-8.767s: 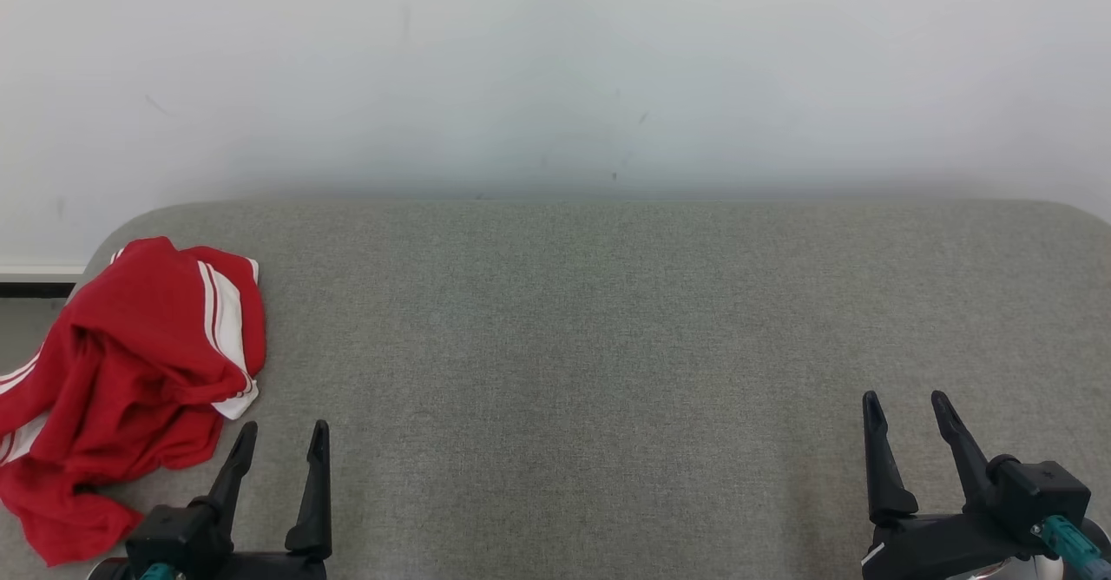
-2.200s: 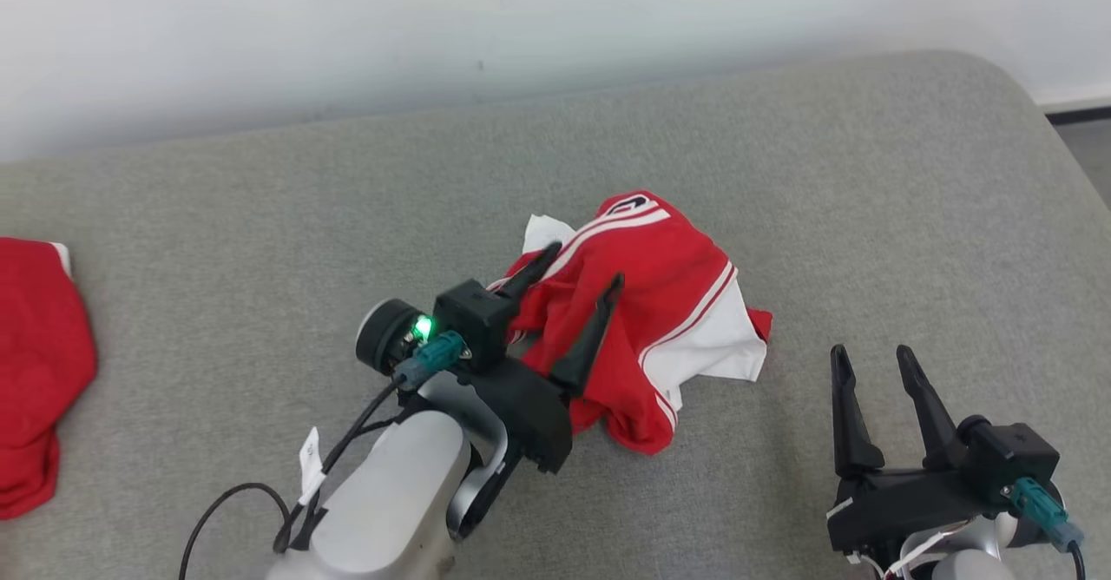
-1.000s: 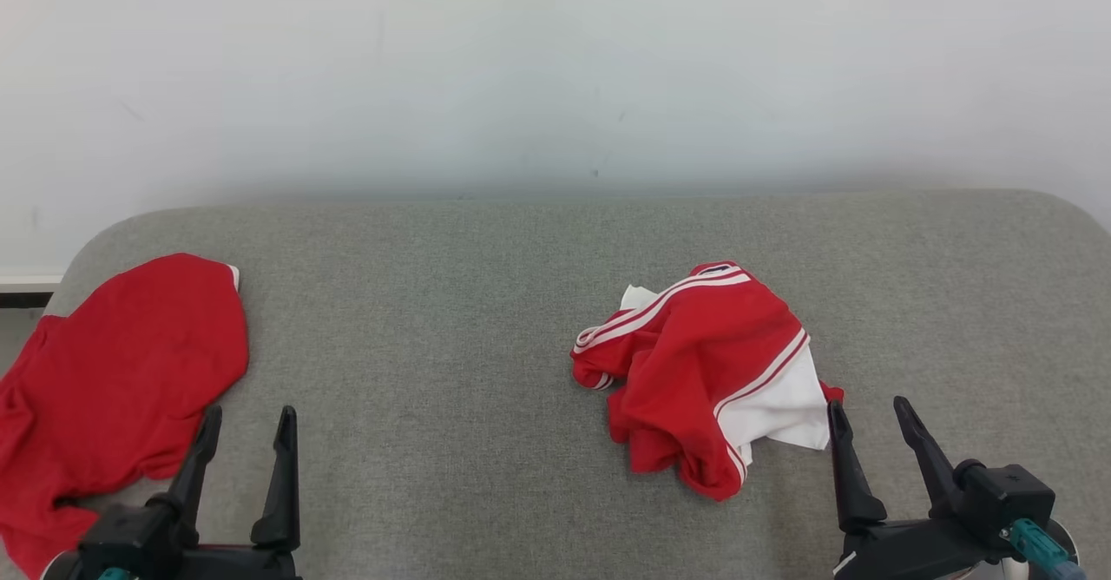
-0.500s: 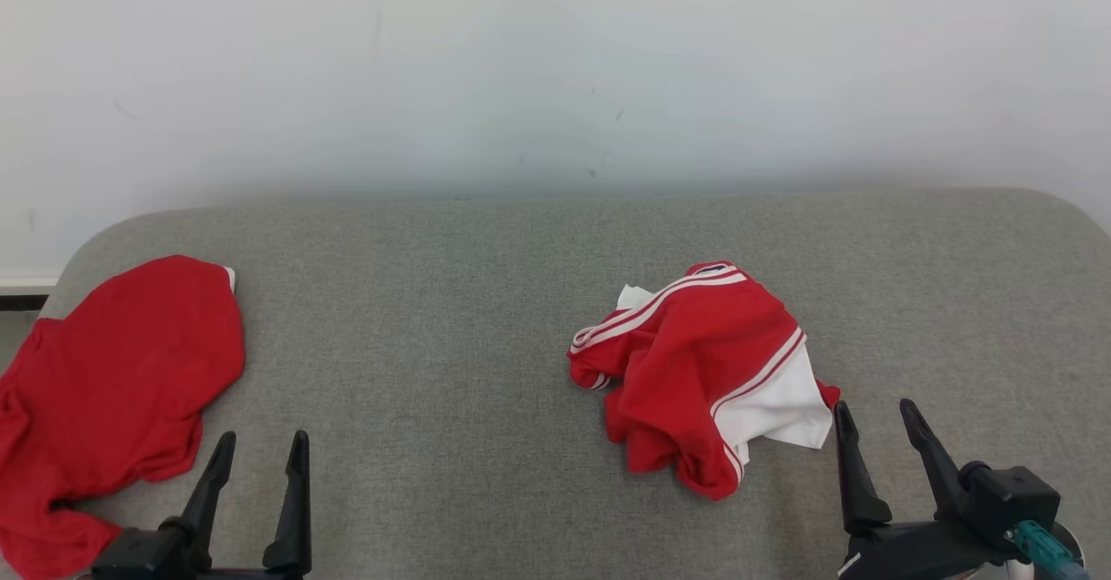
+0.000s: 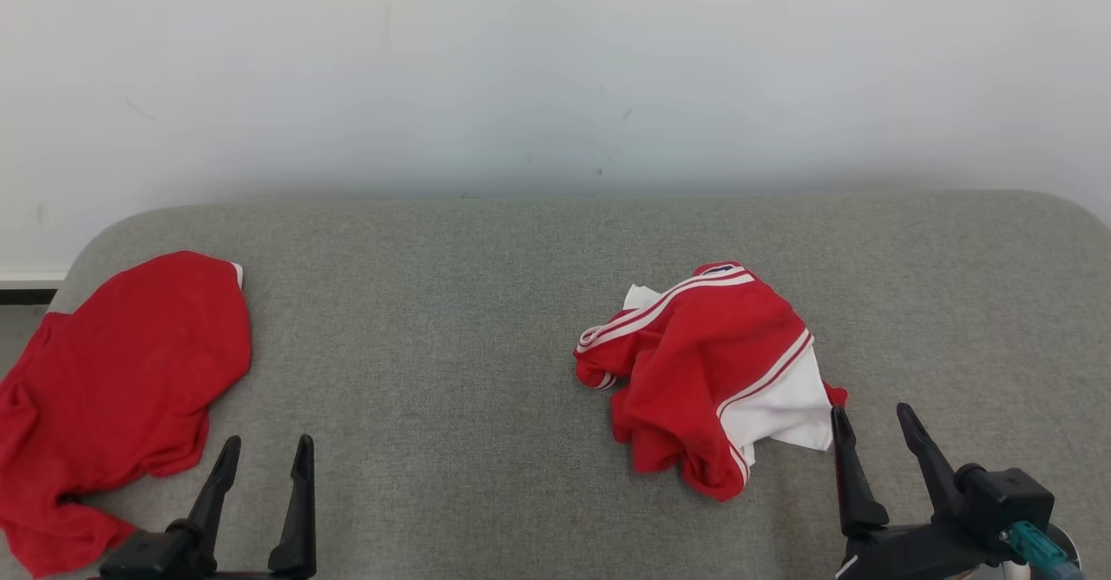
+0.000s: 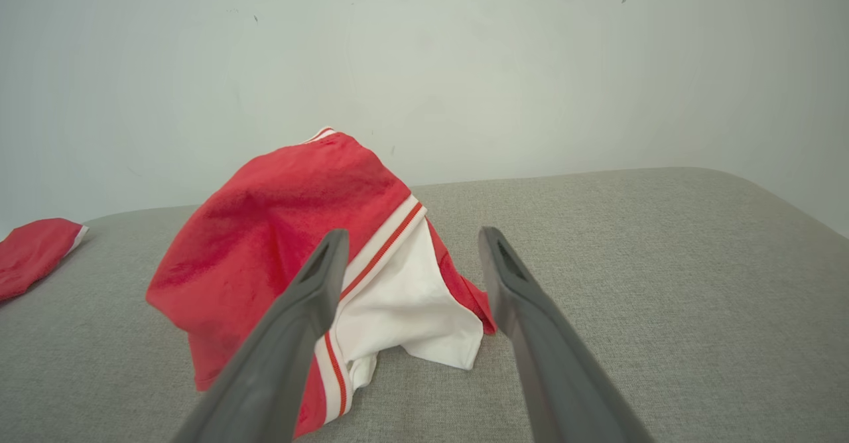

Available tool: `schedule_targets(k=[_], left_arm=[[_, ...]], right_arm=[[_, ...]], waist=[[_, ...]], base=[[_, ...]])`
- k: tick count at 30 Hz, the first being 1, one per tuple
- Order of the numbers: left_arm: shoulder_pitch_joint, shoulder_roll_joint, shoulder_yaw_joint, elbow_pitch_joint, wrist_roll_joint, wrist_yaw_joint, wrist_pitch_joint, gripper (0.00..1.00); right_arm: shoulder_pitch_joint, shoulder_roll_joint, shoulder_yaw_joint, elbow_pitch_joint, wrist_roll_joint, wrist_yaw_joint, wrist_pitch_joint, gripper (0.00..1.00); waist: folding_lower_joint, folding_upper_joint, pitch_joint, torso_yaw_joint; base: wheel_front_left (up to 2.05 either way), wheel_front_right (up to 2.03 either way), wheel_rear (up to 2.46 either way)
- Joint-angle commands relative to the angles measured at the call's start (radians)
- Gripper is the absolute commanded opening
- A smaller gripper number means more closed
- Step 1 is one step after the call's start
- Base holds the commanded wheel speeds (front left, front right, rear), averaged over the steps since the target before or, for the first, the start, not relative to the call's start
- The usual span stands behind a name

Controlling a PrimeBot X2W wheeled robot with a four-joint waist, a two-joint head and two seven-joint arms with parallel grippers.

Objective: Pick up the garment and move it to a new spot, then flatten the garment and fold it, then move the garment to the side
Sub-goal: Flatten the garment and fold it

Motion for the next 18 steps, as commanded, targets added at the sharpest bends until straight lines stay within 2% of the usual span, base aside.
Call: schedule_targets(k=[1, 7, 18], left_arm=[[0.010, -0.003, 0.000, 0.002, 0.008, 0.000, -0.001, 1.00], [0.004, -0.010, -0.003, 0.007, 0.009, -0.002, -0.001, 1.00], [-0.036, -0.037, -0.027, 0.032, 0.023, -0.020, -0.001, 1.00]], right_arm=[[-0.004, 0.000, 0.003, 0.003, -0.008, -0.002, -0.002, 1.00], [-0.044, -0.007, 0.010, 0.022, -0.041, -0.002, 0.009, 1.00], [-0.203, -0.123, 0.057, 0.222, -0.041, -0.002, 0.019, 1.00]], waist=[[-0.0001, 0.0000, 0.000, 0.000], [-0.0001, 0.0000, 0.003, 0.005], [-0.0001, 0.0000, 0.043, 0.069]], base=[[0.00, 0.00, 0.00], [0.00, 0.00, 0.00], [0.00, 0.00, 0.00]])
